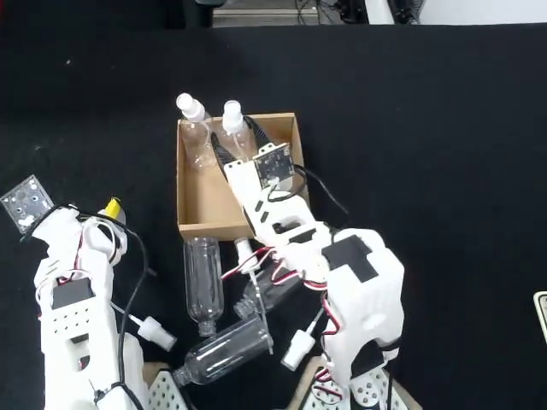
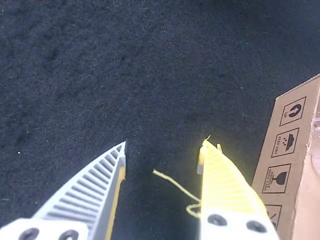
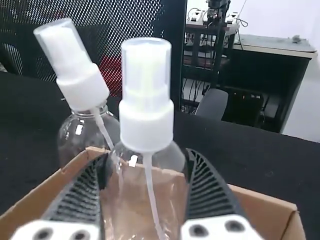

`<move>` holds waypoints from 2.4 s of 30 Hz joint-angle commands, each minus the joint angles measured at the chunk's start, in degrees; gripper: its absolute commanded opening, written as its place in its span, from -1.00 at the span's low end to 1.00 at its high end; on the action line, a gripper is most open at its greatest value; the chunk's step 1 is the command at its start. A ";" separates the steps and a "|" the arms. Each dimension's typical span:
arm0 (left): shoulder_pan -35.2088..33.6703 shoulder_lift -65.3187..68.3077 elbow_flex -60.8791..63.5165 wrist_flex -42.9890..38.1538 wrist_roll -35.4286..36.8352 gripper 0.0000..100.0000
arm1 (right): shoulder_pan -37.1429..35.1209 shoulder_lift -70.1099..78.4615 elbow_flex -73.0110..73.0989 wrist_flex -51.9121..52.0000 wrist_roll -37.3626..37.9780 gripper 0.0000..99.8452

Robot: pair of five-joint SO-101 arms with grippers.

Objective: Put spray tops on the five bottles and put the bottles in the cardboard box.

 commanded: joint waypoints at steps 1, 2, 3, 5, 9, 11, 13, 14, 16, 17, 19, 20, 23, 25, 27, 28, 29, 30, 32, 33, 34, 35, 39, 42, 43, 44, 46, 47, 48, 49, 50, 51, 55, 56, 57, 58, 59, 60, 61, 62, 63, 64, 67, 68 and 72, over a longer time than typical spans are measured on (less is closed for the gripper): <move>0.31 -1.05 -0.84 -1.14 0.09 -0.56 | 1.05 -0.48 -2.77 -1.85 0.35 -0.97; 0.31 -1.05 -0.84 -1.14 0.09 -0.56 | 0.97 -0.48 -2.77 -1.76 0.35 -0.97; 0.31 -1.05 -0.84 -1.14 0.09 -0.56 | 0.88 -0.48 -2.77 -1.76 0.35 -0.97; 0.31 -1.05 -0.84 -1.14 0.09 -0.56 | 0.88 -0.48 -2.77 -1.49 0.35 -0.97; 0.40 -1.05 -0.84 -1.14 0.09 -0.56 | 0.88 -0.48 -2.51 -1.49 0.35 -0.97; 0.48 -1.05 -0.84 -1.14 0.09 -0.56 | 0.79 -0.48 -2.51 -1.49 0.35 -0.97; 0.48 -1.05 -0.84 -1.14 0.09 -0.56 | 0.79 -0.48 -2.51 -1.49 0.35 -0.97; 0.40 -1.05 -0.84 -1.14 0.09 -0.56 | 0.79 -0.48 -2.59 -1.49 0.35 -0.97; 0.40 -1.05 -0.84 -1.14 0.09 -0.56 | 0.79 -0.48 -2.59 -1.49 0.35 -0.97; 0.40 -1.05 -0.84 -1.14 0.09 -0.56 | 0.79 -0.48 -2.59 -1.49 0.35 -0.97; 0.40 -1.05 -0.84 -1.14 0.09 -0.56 | 0.79 -0.48 -2.51 -1.49 0.35 -0.97; 0.31 -1.05 -0.84 -1.14 0.09 -0.56 | 0.79 -0.48 -2.42 -1.49 0.35 -0.97; 0.31 -1.05 -0.84 -1.14 0.09 -0.56 | 0.79 -0.48 -2.42 -1.49 0.35 -0.96; 0.31 -1.05 -0.84 -1.14 0.09 -0.56 | 0.70 -0.48 -2.42 -1.49 0.26 -0.86; 0.31 -1.05 -0.84 -1.14 0.09 -0.56 | 0.44 -0.48 -2.42 -1.41 0.26 -0.72; 0.31 -1.05 -0.84 -1.14 0.09 -0.56 | 0.00 -0.48 -2.33 -1.41 0.26 -0.66; 0.31 -1.05 -0.84 -1.41 0.09 -0.56 | -0.26 -0.48 -2.24 -1.41 0.26 -0.63; 0.31 -1.05 -0.66 -2.11 0.09 -0.56 | -0.62 -0.48 -1.98 -1.41 0.26 -0.62; 0.22 -1.05 -0.31 -3.43 0.09 -0.56 | -1.32 -0.48 -1.80 -1.41 0.26 -0.62; 0.22 -1.05 -0.22 -3.52 0.09 -0.56 | -1.58 -0.48 -1.80 -1.41 0.26 -0.62; 0.22 -1.05 -0.22 -3.52 0.09 -0.56 | -1.67 -0.48 -1.80 -1.41 0.26 -0.62; 0.22 -1.05 -0.22 -3.52 0.09 -0.56 | -1.67 -0.48 -1.80 -1.41 0.26 -0.62; 0.22 -1.05 -0.22 -3.52 0.09 -0.56 | -1.67 -0.48 -1.80 -1.41 0.26 -0.61; 0.22 -1.05 -0.22 -3.52 0.09 -0.56 | -1.49 -0.48 -1.80 -1.41 0.26 -0.61; 0.22 -1.05 -0.22 -3.52 0.09 -0.56 | -1.49 -0.48 -1.80 -1.41 0.26 -0.61; 0.22 -1.05 -0.22 -3.52 0.09 -0.56 | -1.49 -0.48 -1.80 -1.41 0.26 -0.61; 0.22 -1.05 -0.22 -3.52 0.09 -0.56 | -1.49 -0.40 -1.80 -1.41 0.26 -0.61; 0.22 -1.05 -0.22 -3.52 0.09 -0.56 | -1.49 -0.40 -1.71 -1.41 0.26 -0.61; 0.22 -1.05 -0.22 -3.52 0.09 -0.56 | -1.49 -0.40 -1.71 -1.41 0.26 -0.61; 0.22 -1.05 -0.22 -3.52 0.09 -0.56 | -1.49 -0.40 -1.71 -1.41 0.26 -0.61; 0.22 -1.05 -0.22 -3.52 0.09 -0.56 | -1.49 -0.40 -1.71 -1.32 0.26 -0.61; 0.22 -1.05 -0.22 -3.52 0.09 -0.56 | -1.58 -0.40 -1.71 -1.32 0.26 -0.61; 0.22 -1.05 -0.22 -3.52 0.09 -0.56 | -1.67 -0.40 -1.71 1.14 0.26 -0.43; 0.22 -1.05 -0.22 -3.60 0.09 -0.56 | -1.67 -0.40 -1.80 2.20 0.26 -0.38; 0.22 -1.05 -0.22 -3.60 0.09 -0.56 | -1.67 -0.40 -1.80 2.73 0.18 -0.34; 0.22 -1.05 -0.22 -3.60 0.09 -0.56 | -1.67 -0.40 -1.80 2.90 0.18 -0.33; 0.22 -1.05 -0.22 -3.69 0.09 -0.56 | -1.58 -0.40 -1.80 3.08 0.09 -0.34; 0.22 -1.05 -0.22 -3.69 0.09 -0.56 | -1.49 -0.48 -1.80 3.08 0.09 -0.36; 0.22 -1.05 -0.22 -3.78 0.09 -0.56 | -1.49 -0.48 -1.80 3.08 0.09 -0.37; 0.22 -1.05 -0.22 -3.78 0.09 -0.56 | -1.49 -0.48 -1.80 3.08 0.09 -0.37; 0.22 -1.05 -0.22 -3.78 0.09 -0.56 | -1.49 -0.48 -1.89 3.08 0.09 -0.38; 0.22 -1.05 -0.22 -3.78 0.09 -0.56 | -1.49 -0.48 -1.89 3.08 0.09 -0.38; 0.22 -1.05 -0.22 -3.78 0.09 -0.56 | -1.49 -0.66 -1.80 3.08 0.09 -0.38; 0.22 -1.05 -0.22 -3.78 0.09 -0.56 | -1.49 -0.75 -1.80 3.08 0.09 -0.38; 0.22 -1.05 -0.22 -3.78 0.09 -0.56 | -1.58 -0.84 -1.71 3.08 0.09 -0.38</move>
